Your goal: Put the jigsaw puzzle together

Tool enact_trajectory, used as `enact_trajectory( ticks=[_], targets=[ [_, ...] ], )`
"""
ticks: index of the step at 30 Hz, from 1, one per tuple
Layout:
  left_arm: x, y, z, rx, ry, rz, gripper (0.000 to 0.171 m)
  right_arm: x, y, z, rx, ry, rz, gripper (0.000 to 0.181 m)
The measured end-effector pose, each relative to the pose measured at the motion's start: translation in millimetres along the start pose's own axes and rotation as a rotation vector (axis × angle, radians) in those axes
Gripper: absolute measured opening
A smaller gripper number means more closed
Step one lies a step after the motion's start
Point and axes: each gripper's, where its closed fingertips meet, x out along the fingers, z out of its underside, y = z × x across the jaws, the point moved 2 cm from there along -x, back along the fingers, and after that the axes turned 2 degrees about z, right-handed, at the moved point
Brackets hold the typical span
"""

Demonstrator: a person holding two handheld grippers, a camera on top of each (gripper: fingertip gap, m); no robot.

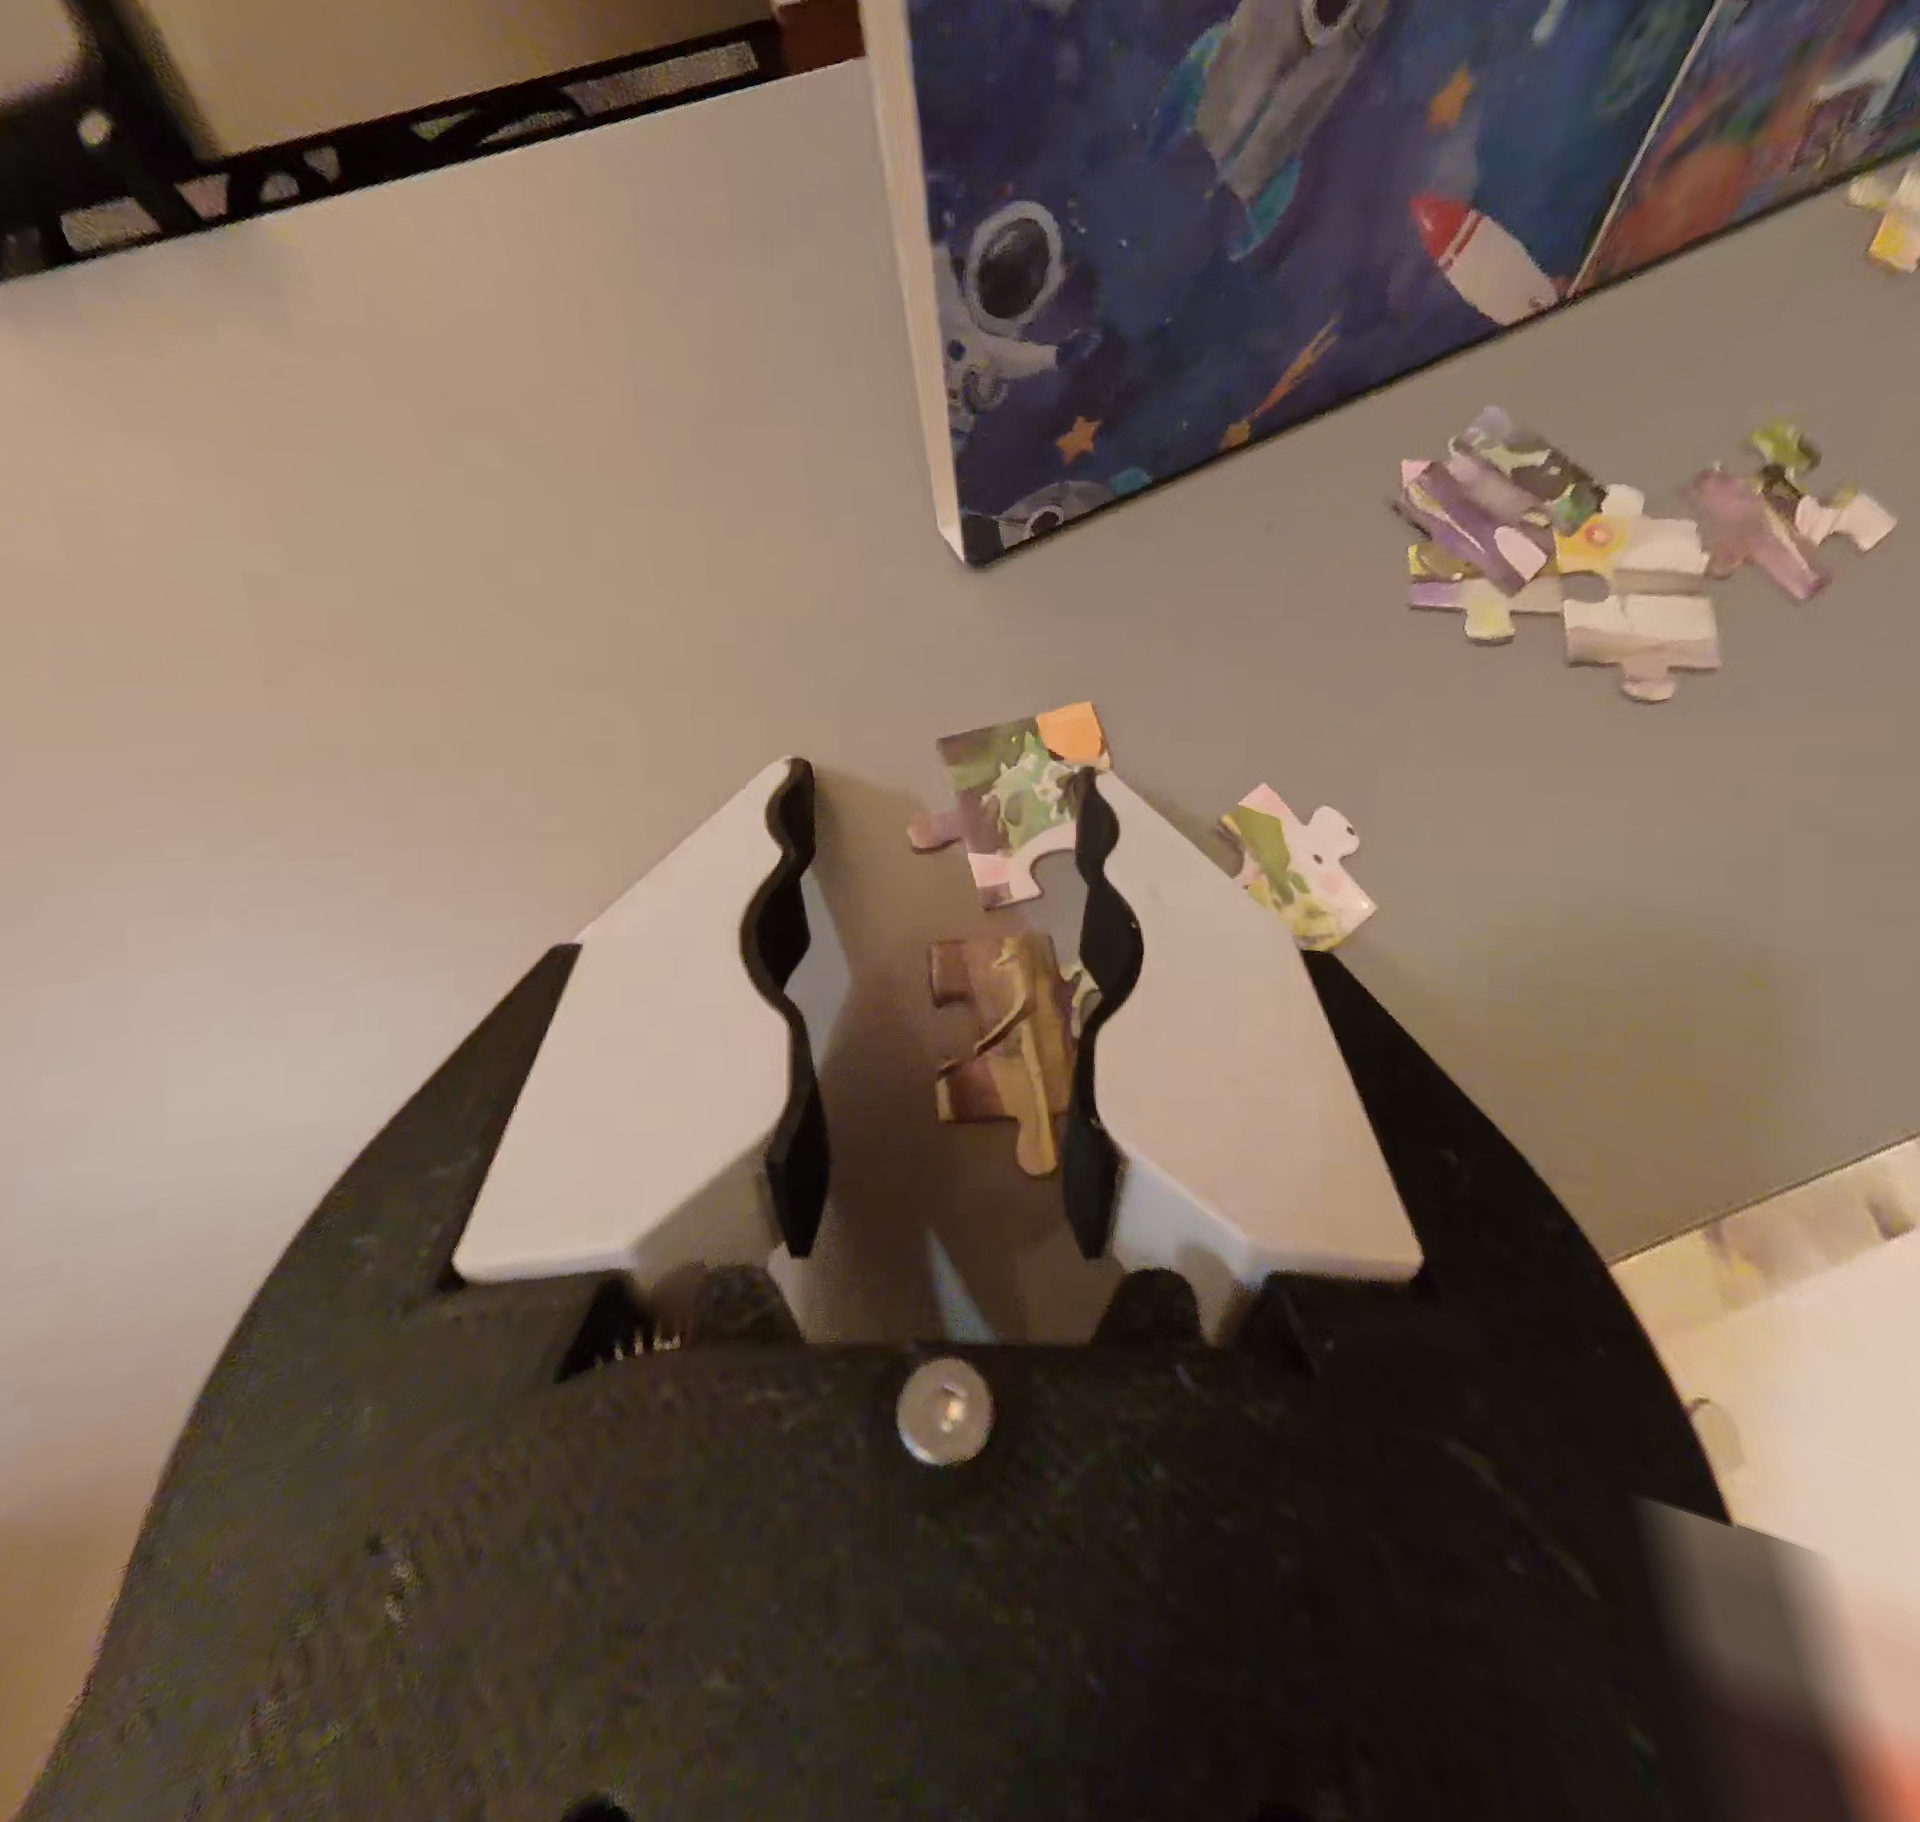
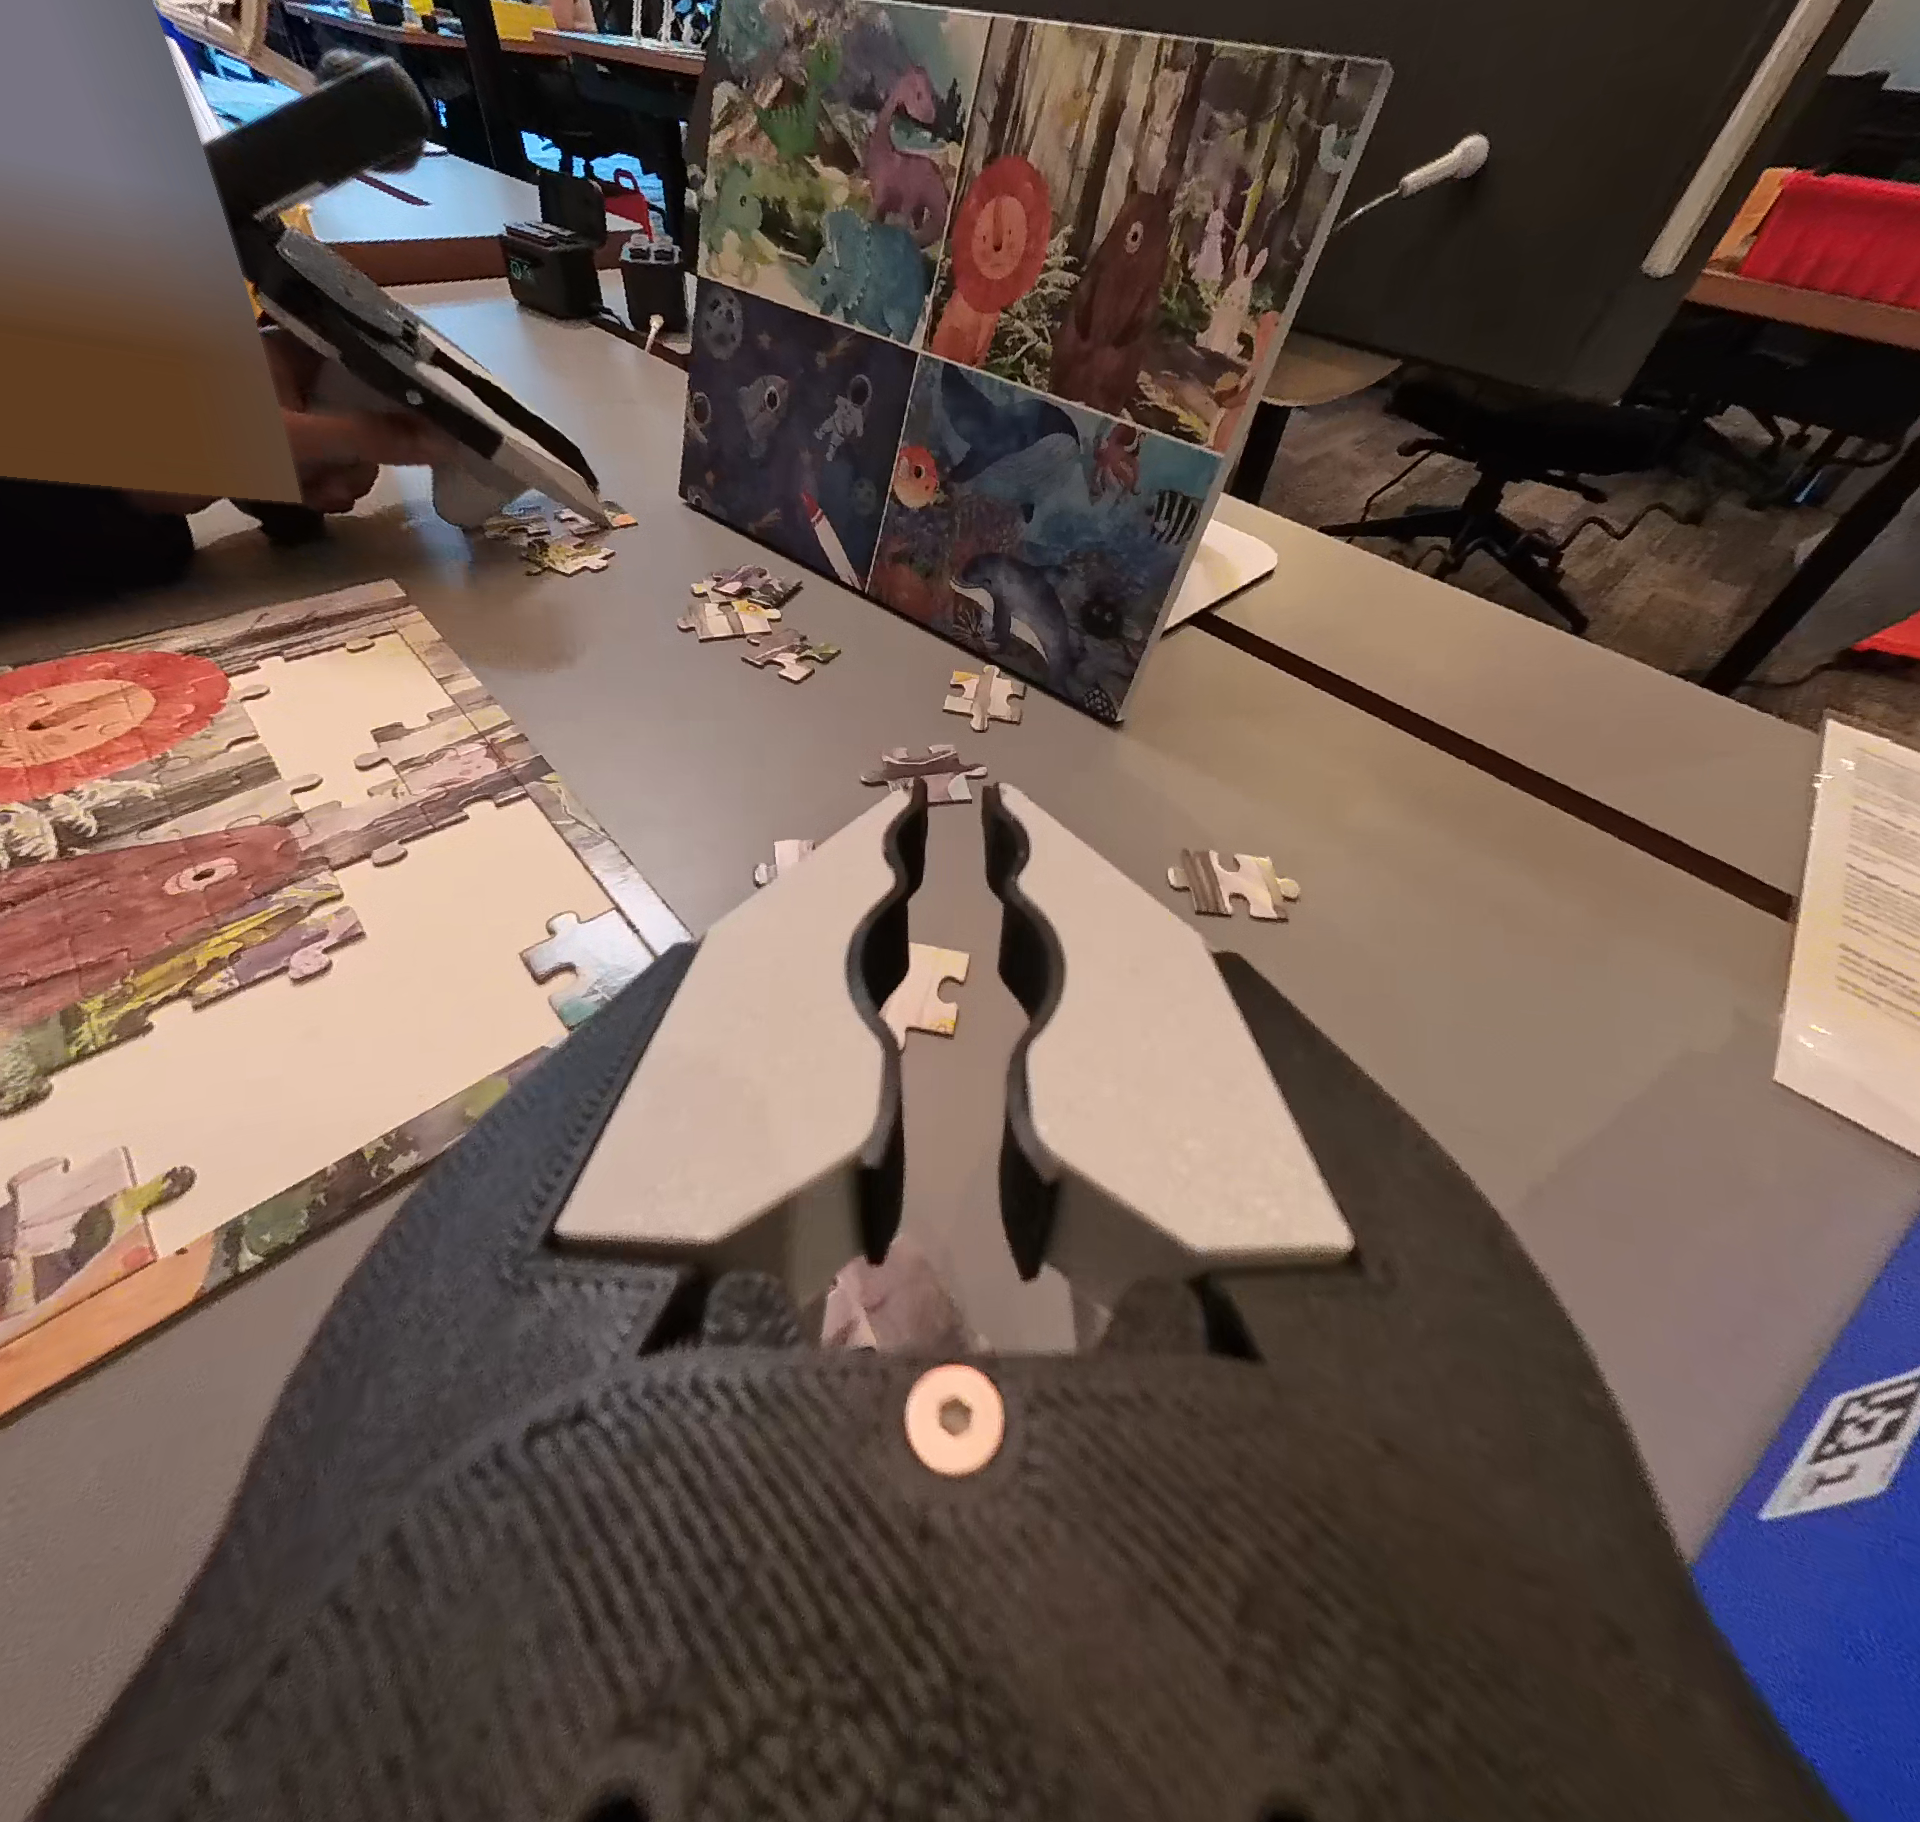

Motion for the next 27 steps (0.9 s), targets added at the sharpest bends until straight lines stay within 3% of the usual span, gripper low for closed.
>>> enact_trajectory(
  ticks=[4,9,27],
  targets=[
    [0.3,5.6,0.9,0.05,-0.008,-0.001,0.044,-0.4,0.6,-0.3,-0.002,0.001,0.004,0.008],
    [0.7,14.9,1.5,0.112,-0.011,0.028,0.025,0.9,0.9,2.0,-0.002,-0.009,0.005,0.009],
    [-7.8,32.8,-2.0,0.176,0.046,0.104,0.023,1.1,1.0,2.7,-0.007,-0.014,0.006,0.009]
  ],
)
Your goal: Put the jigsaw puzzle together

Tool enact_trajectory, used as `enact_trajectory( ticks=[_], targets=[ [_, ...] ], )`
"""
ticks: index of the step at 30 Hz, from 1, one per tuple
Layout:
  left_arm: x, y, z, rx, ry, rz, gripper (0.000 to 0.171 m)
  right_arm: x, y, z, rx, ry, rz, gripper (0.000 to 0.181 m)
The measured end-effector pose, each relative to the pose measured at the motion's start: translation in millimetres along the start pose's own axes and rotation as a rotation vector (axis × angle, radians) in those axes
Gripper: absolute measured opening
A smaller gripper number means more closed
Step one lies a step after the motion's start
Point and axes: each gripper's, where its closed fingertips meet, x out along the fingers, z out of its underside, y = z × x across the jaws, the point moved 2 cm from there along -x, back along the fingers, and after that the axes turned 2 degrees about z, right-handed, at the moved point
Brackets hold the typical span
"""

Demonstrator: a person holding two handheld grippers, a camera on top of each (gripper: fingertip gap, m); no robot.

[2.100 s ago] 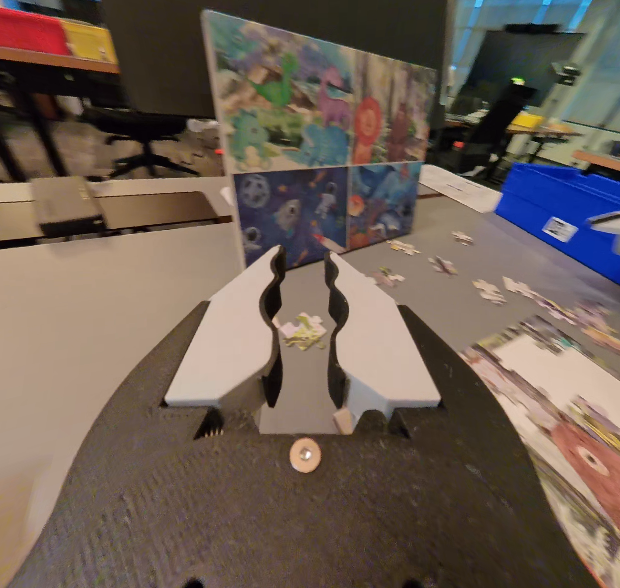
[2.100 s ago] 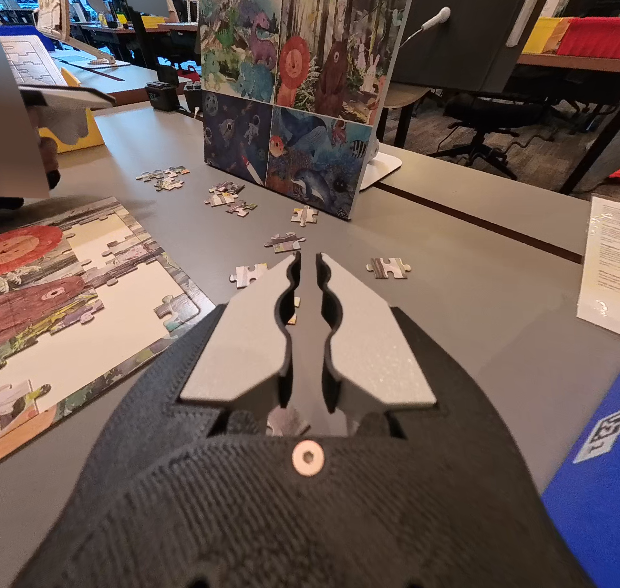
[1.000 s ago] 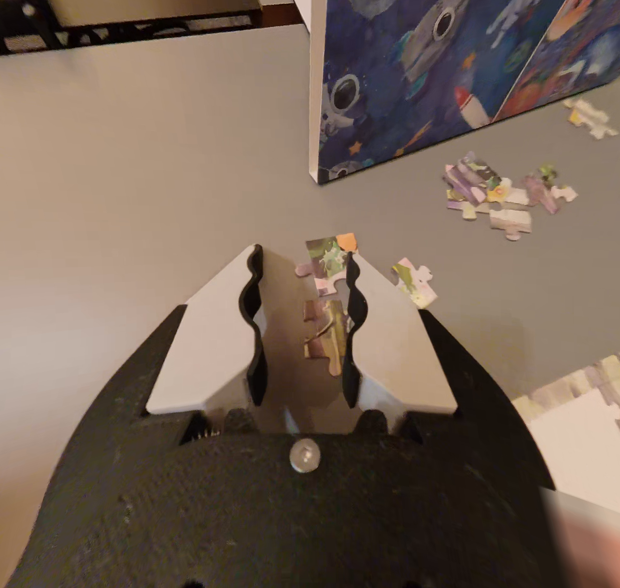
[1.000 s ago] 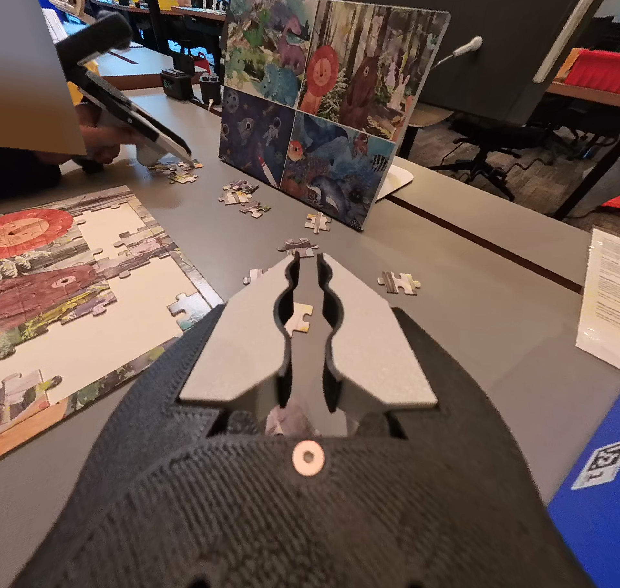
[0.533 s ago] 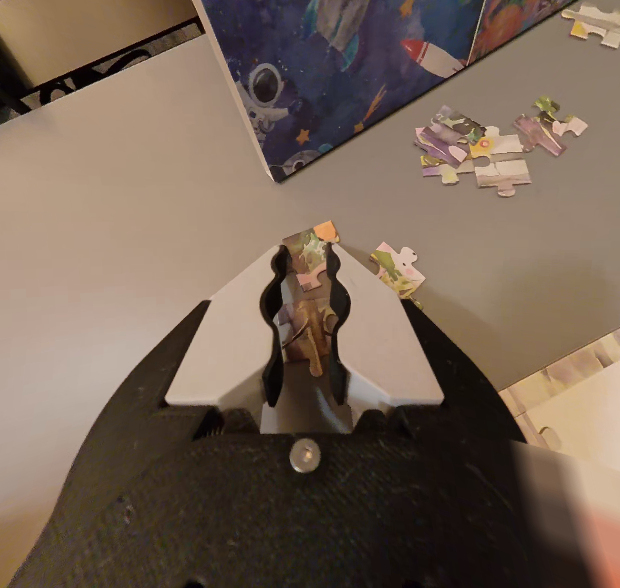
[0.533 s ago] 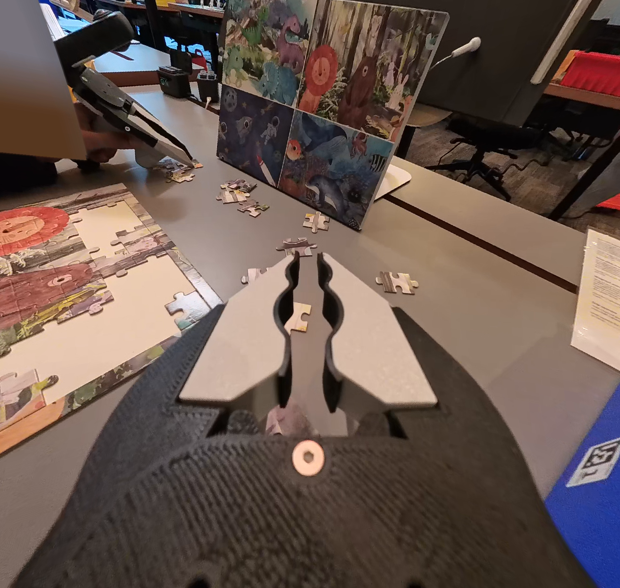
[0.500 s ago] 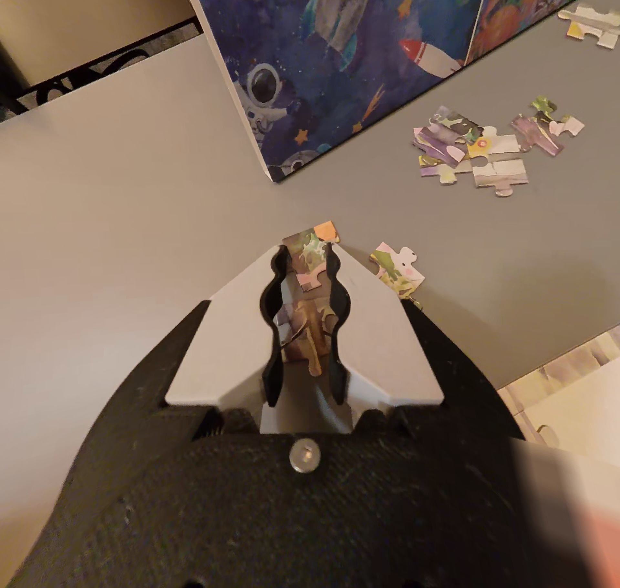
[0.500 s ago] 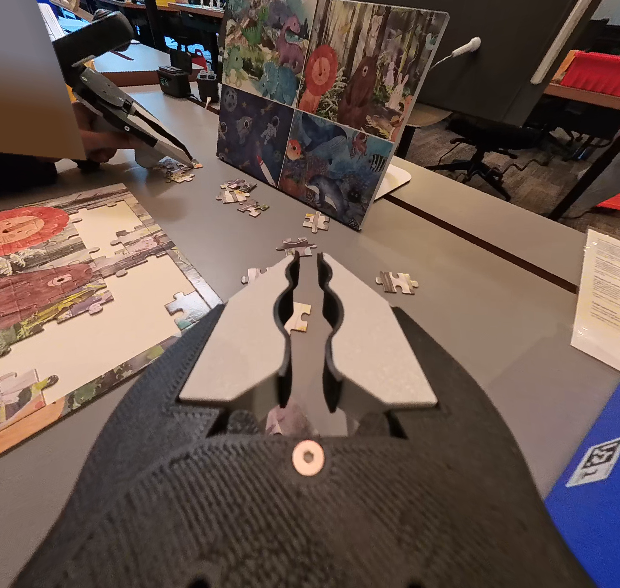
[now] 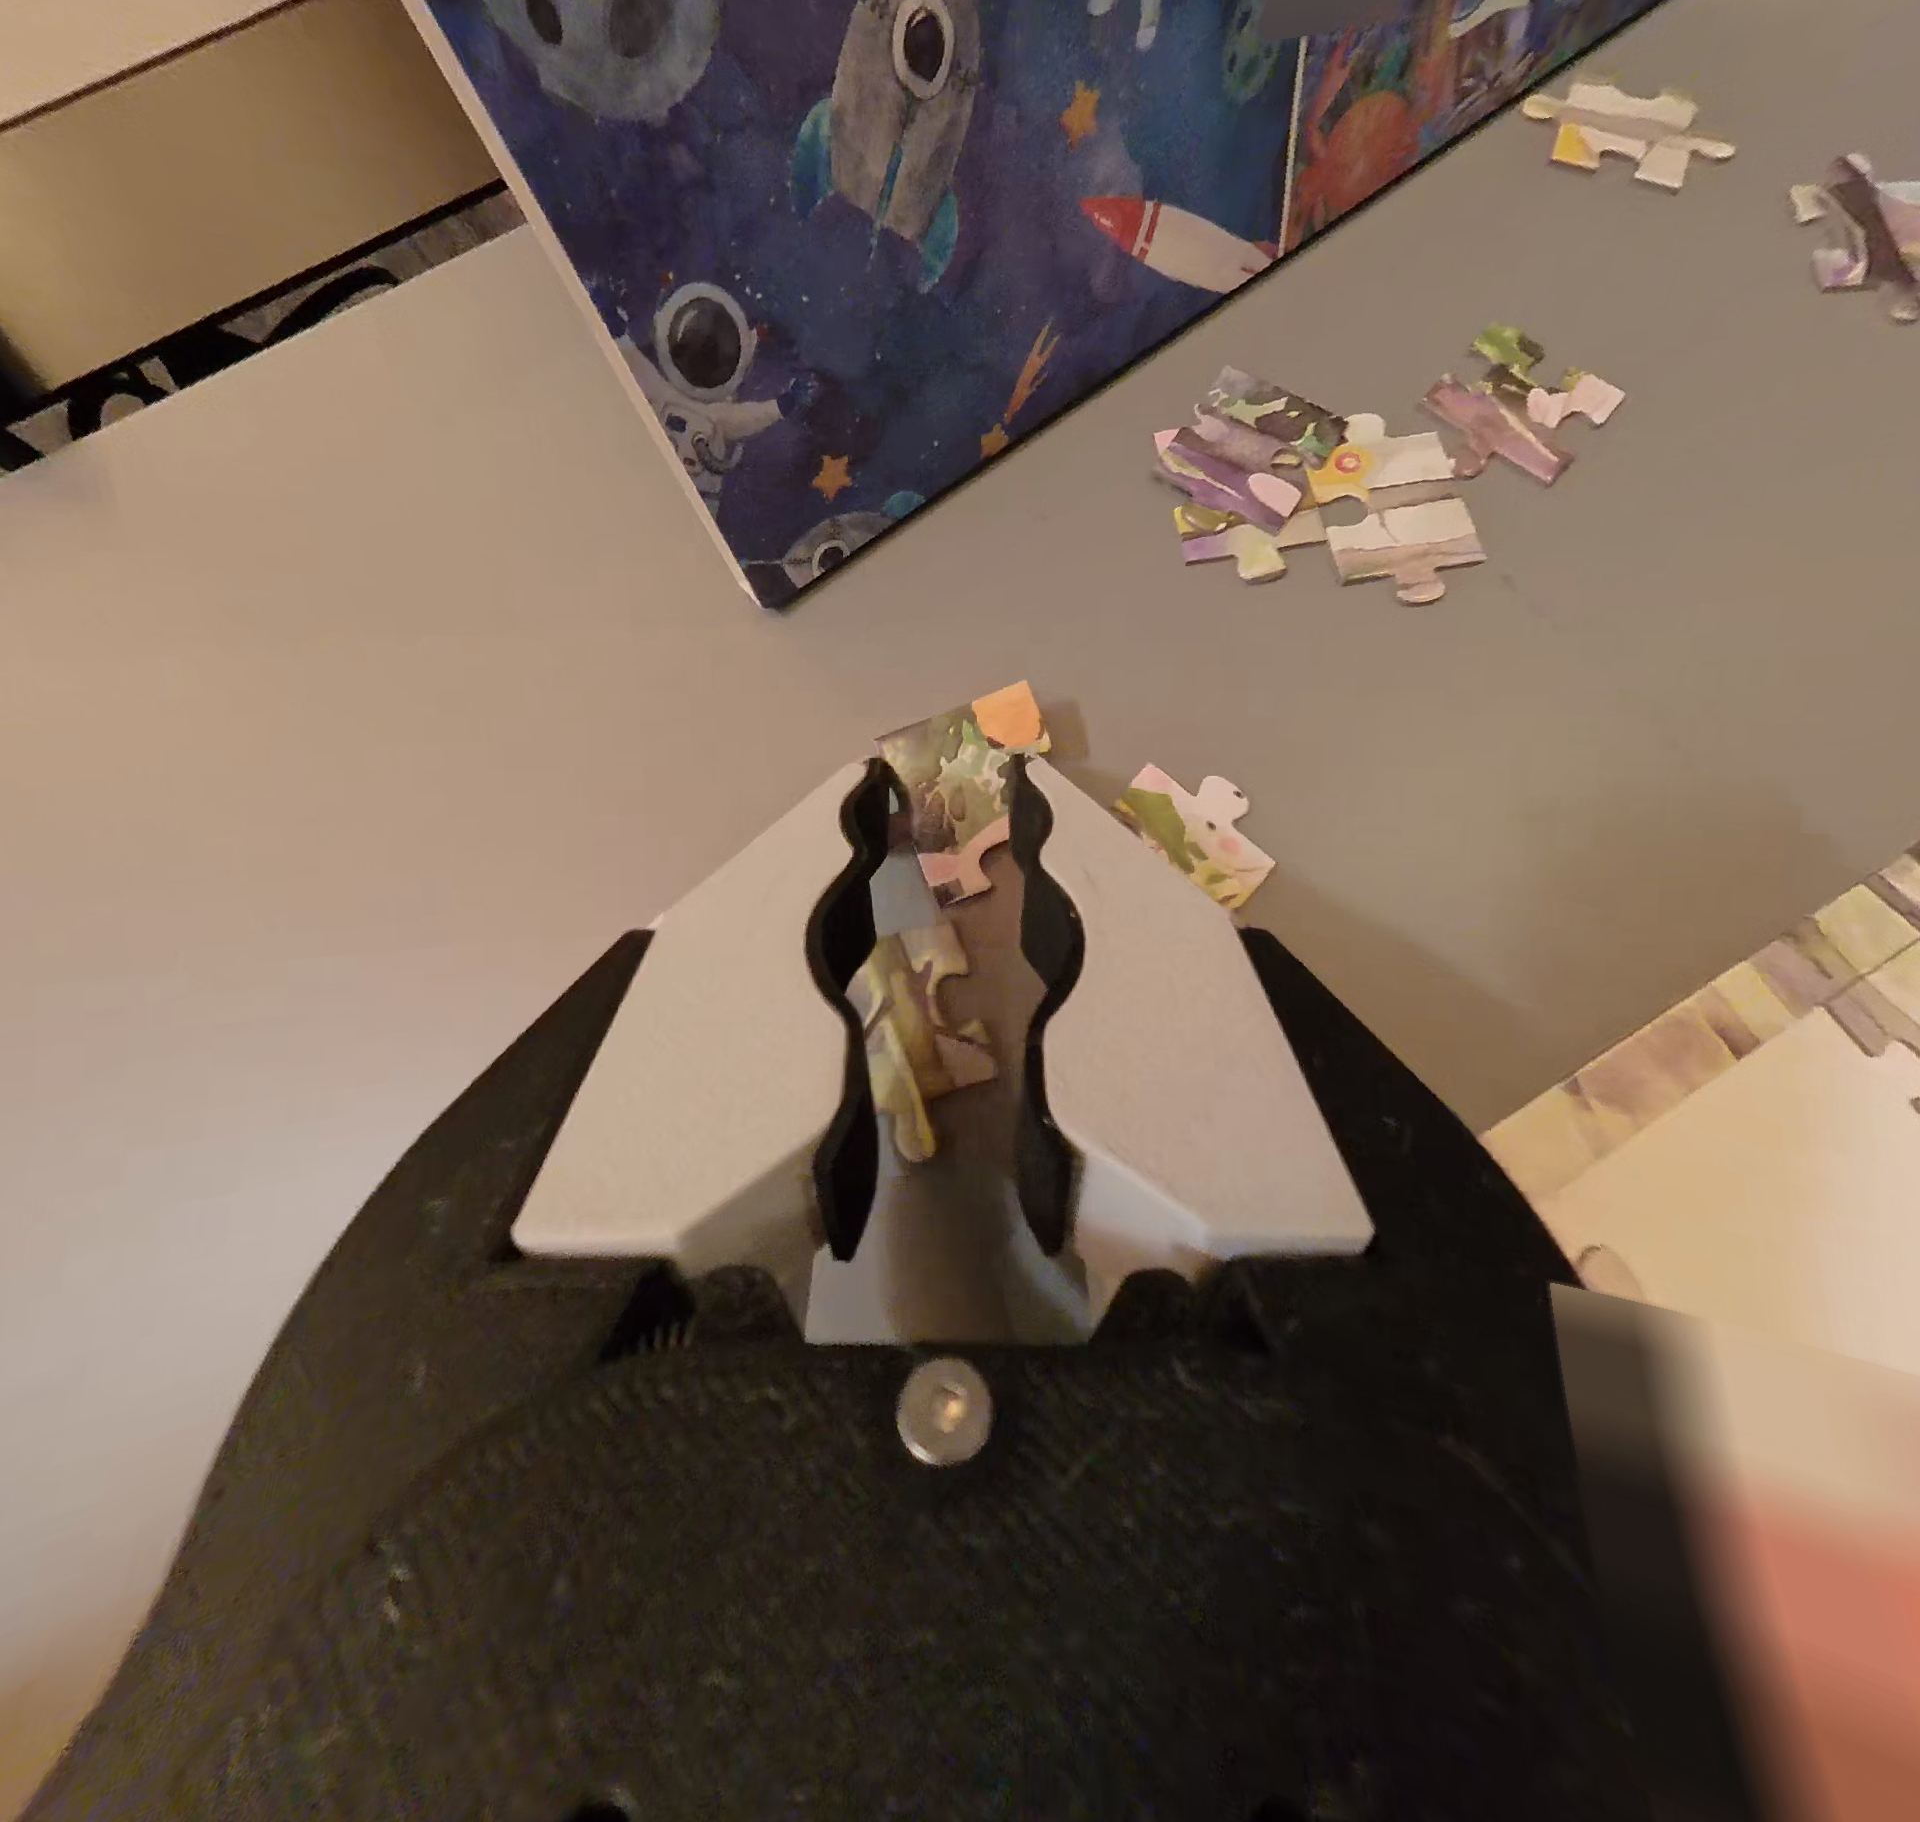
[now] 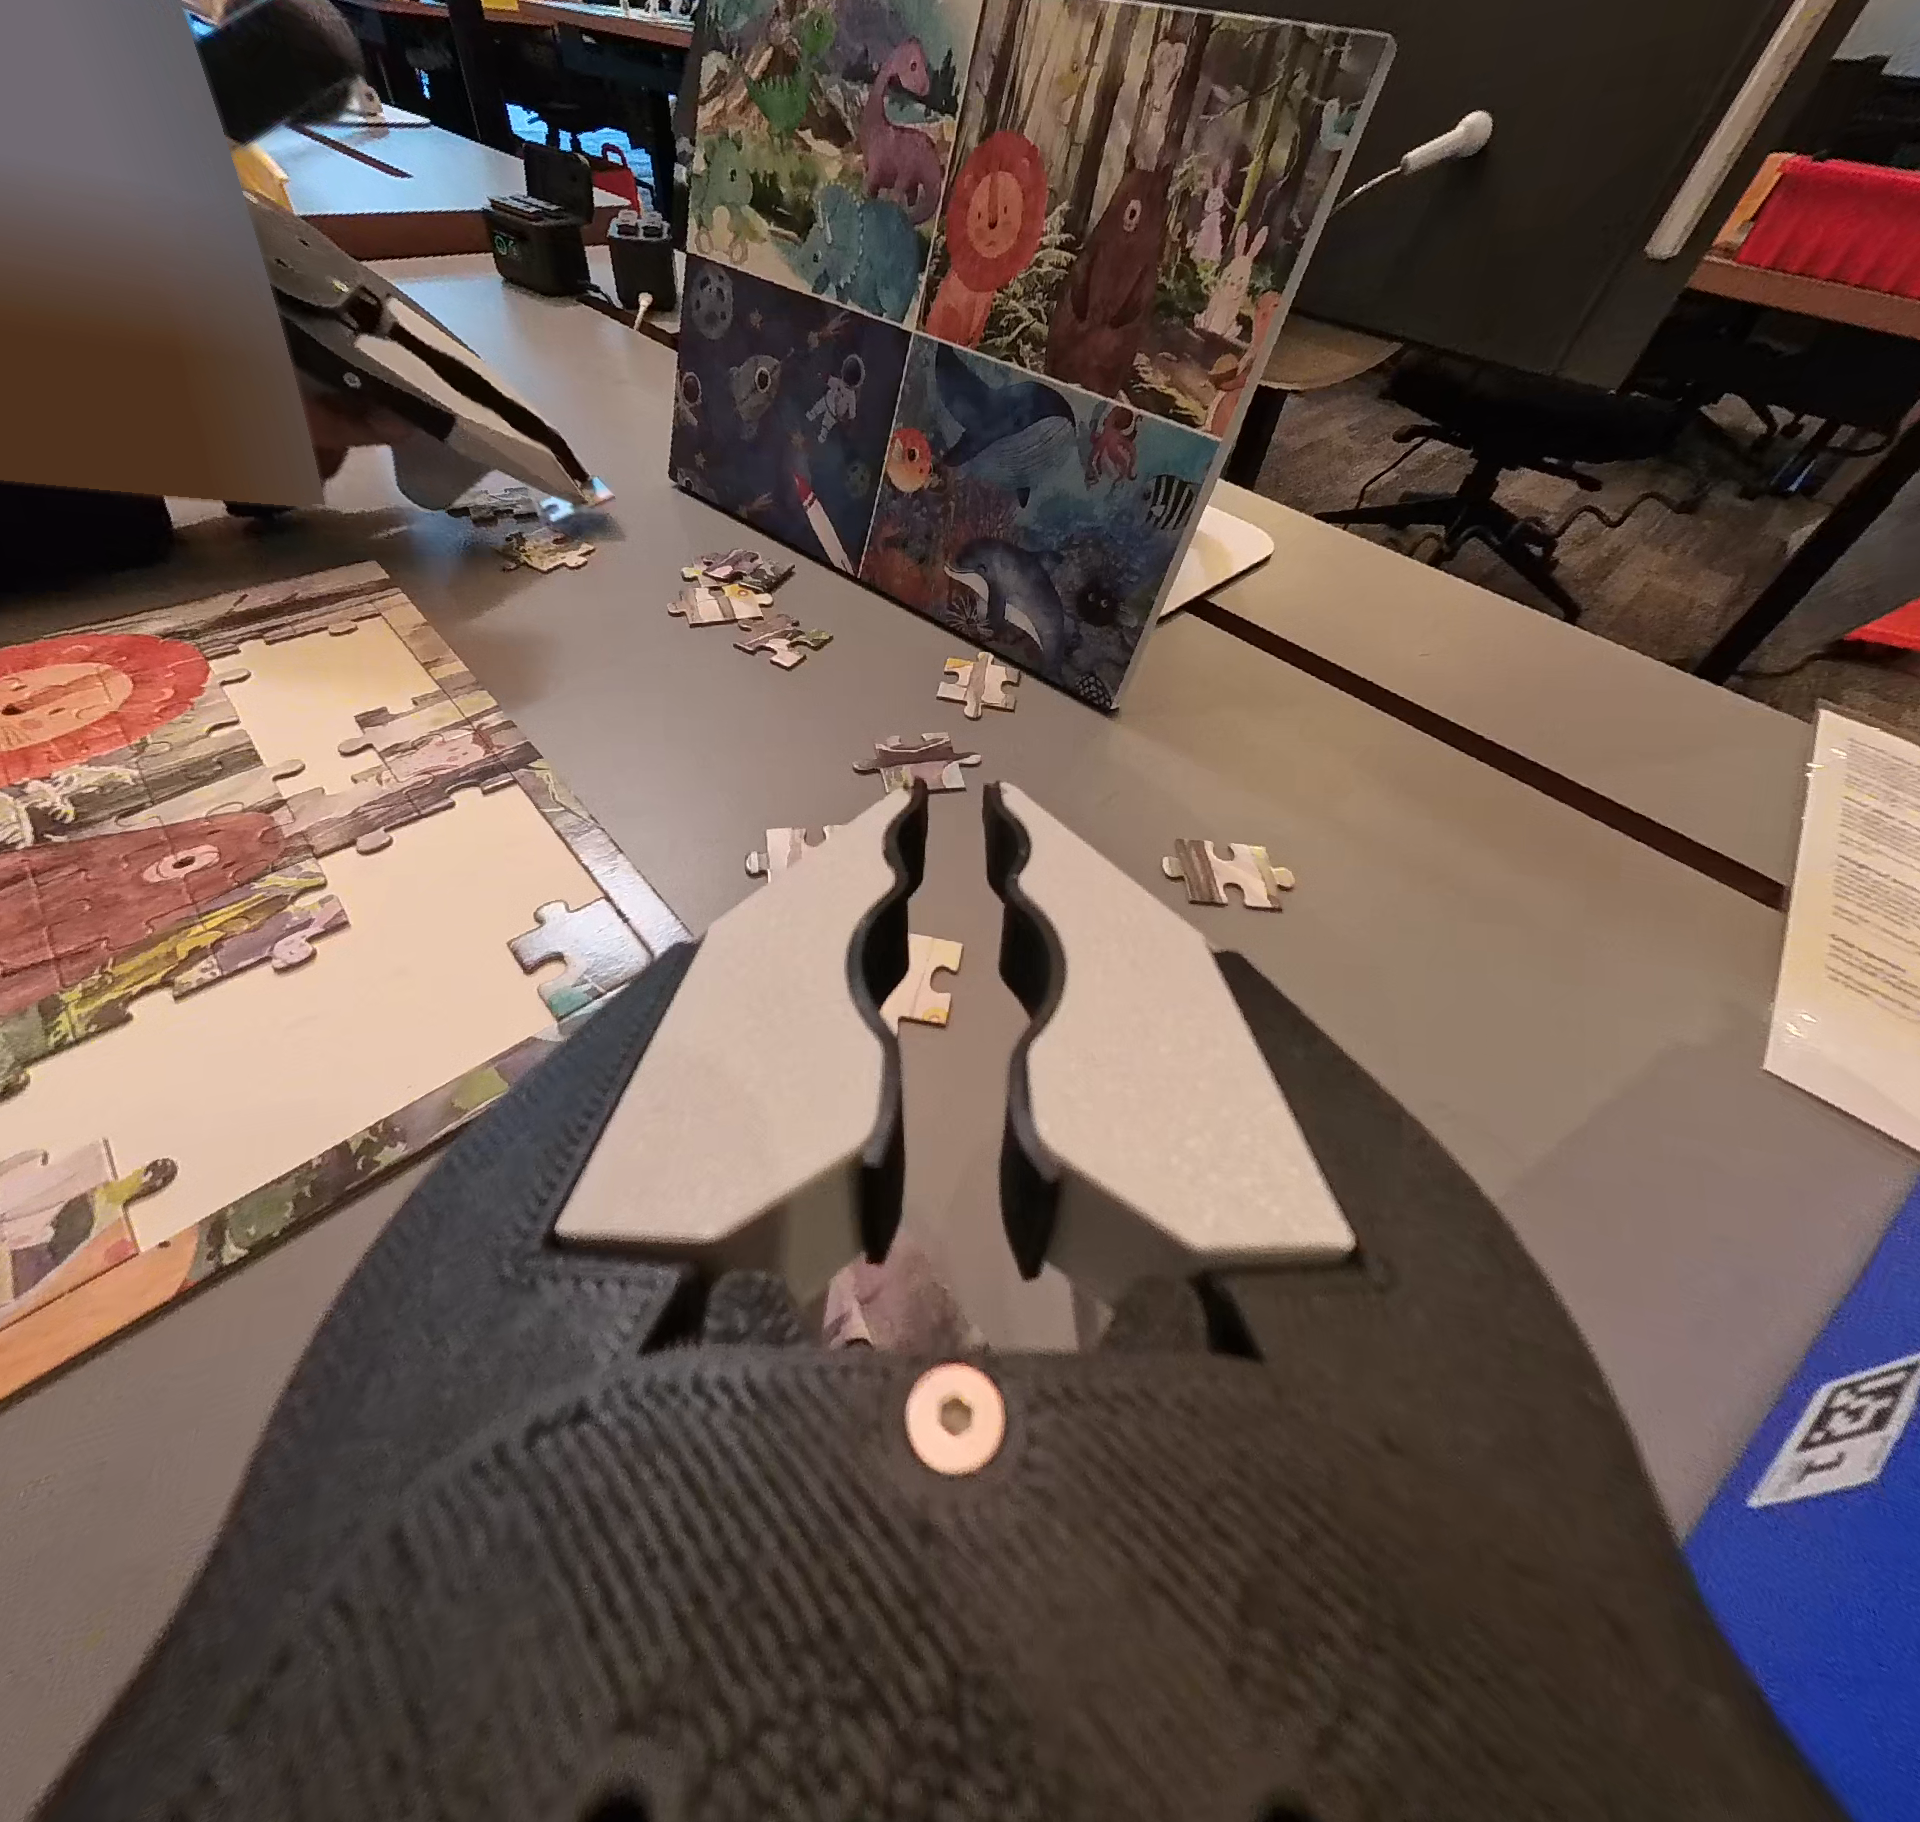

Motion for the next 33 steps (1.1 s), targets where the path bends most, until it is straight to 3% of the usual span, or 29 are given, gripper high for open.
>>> enact_trajectory(
  ticks=[7,16,25,33],
  targets=[
    [-19.6,29.6,-22.4,0.065,0.109,0.086,0.023,0.8,0.1,1.1,-0.001,-0.006,0.0,0.009],
    [-42.1,147.7,-52.1,0.339,0.218,0.323,0.023,-0.8,-2.4,-3.4,-0.015,0.006,0.001,0.009],
    [-39.8,288.2,-13.5,0.633,0.064,0.689,0.023,-6.1,-12.7,-16.5,-0.072,0.046,-0.001,0.009],
    [-24.6,329.2,22.2,0.903,-0.11,0.807,0.023,-18.1,-14.8,-32.0,-0.087,0.113,0.004,0.008]
  ],
)
